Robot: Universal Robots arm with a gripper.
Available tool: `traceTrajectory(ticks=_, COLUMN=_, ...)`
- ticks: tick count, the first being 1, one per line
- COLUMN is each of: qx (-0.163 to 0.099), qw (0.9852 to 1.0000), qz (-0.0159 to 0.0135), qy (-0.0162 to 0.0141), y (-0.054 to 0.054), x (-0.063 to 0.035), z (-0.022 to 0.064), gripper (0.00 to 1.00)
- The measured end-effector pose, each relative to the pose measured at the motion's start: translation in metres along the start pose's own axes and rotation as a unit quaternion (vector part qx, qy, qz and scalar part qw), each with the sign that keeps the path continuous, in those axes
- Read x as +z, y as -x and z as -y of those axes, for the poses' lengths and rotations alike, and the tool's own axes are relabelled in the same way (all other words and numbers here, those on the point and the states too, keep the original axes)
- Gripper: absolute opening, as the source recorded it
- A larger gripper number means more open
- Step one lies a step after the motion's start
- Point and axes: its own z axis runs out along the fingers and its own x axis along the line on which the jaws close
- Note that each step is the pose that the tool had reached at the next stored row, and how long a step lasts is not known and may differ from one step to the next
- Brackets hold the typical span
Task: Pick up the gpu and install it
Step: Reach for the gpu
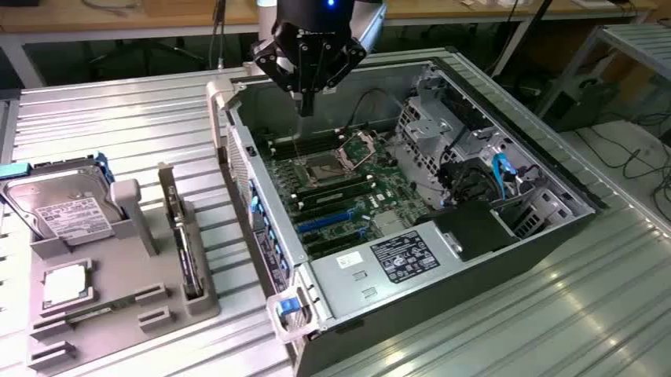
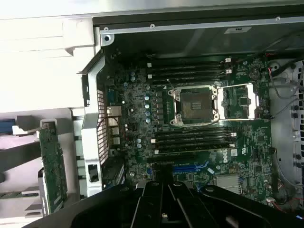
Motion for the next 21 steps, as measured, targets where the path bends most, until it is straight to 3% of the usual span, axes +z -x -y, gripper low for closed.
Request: traceTrajectory(ticks=21, qx=0.000, qw=1.0000, qz=0.0000, qy=0.0000, y=-0.017, x=-0.0005, z=0.0014, gripper=0.11)
